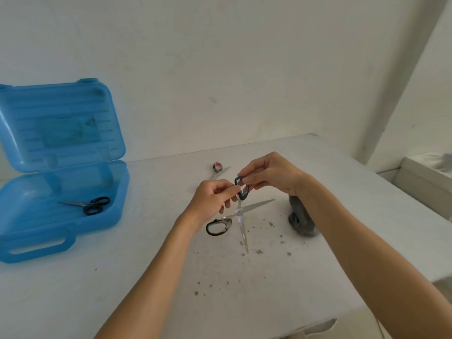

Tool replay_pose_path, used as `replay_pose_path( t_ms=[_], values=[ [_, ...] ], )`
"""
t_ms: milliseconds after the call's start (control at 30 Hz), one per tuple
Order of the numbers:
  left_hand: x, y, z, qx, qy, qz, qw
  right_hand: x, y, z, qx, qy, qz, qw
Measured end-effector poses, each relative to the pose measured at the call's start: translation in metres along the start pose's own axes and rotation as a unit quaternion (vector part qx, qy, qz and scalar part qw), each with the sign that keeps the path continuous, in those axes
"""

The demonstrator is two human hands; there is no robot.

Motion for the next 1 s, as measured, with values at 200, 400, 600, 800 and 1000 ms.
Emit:
replay_pose_path(
  t_ms=[200, 400, 600, 800, 1000],
  values=[
    [-0.016, 0.012, 0.002, 0.031, -0.065, 0.001, 0.997, 0.015, -0.008, -0.001, -0.001, -0.029, 0.000, 1.000],
    [-0.022, 0.023, 0.008, 0.038, -0.097, -0.031, 0.994, 0.046, -0.024, -0.001, 0.005, -0.086, -0.073, 0.994],
    [-0.030, 0.028, 0.017, 0.047, -0.109, -0.097, 0.988, 0.104, -0.066, -0.025, -0.063, -0.383, -0.130, 0.913],
    [-0.040, 0.028, 0.020, 0.064, -0.135, -0.124, 0.981, 0.084, -0.090, -0.067, -0.145, -0.430, 0.021, 0.891],
    [-0.037, 0.026, 0.016, 0.067, -0.153, -0.135, 0.977, 0.089, -0.089, -0.080, -0.147, -0.389, -0.006, 0.909]
  ],
)
Point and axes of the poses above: each hand's wrist, its own y-axis towards the middle knuckle, its own x-axis out of the back of the hand, z = x × y, the point moved 9 cm from there along y, towards the middle knuckle, and after that the axes turned 5 degrees about -y, right-handed, at the moved point
